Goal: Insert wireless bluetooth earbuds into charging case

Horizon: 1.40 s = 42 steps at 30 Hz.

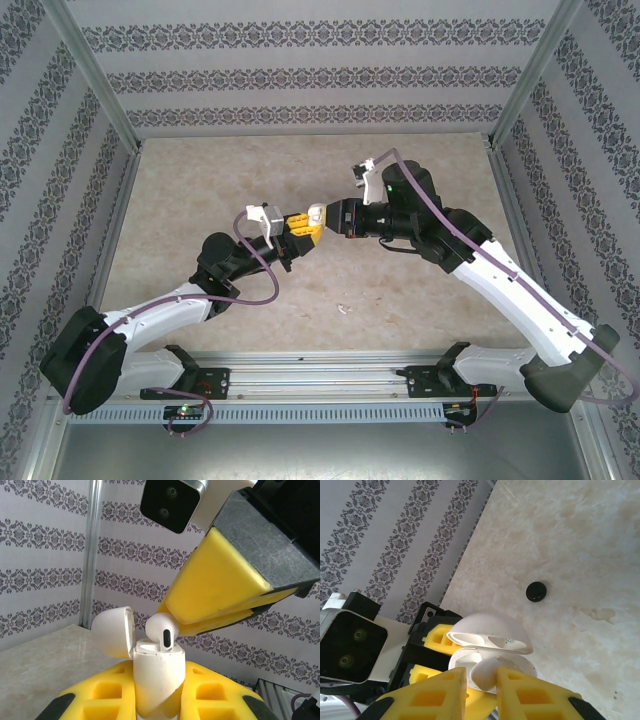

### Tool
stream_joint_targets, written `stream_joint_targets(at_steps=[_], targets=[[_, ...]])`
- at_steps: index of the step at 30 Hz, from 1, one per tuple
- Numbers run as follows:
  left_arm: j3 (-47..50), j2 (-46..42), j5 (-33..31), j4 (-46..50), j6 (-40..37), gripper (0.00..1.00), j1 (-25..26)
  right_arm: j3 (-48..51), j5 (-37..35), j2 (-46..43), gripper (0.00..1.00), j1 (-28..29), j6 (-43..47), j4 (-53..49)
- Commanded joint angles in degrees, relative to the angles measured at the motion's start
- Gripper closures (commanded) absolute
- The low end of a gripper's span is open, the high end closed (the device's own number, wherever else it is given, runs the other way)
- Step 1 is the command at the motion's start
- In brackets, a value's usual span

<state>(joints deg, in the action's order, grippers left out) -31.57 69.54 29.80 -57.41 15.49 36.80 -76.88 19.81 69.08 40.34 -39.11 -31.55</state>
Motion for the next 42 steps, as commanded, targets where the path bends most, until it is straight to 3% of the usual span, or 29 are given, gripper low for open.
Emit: stream_joint_targets(at_steps=[1, 42], targets=[[-2.1, 0.5, 0.8, -1.9, 0.6, 1.0, 0.6, -1.6, 1.2, 0.2, 0.77, 1.6, -1.0, 0.5], [-1.1, 1.0, 0.0, -2.6, 0.8, 1.0, 0.6, -5.5, -0.8, 0.9, 0.74, 6.0, -1.4, -2.4]])
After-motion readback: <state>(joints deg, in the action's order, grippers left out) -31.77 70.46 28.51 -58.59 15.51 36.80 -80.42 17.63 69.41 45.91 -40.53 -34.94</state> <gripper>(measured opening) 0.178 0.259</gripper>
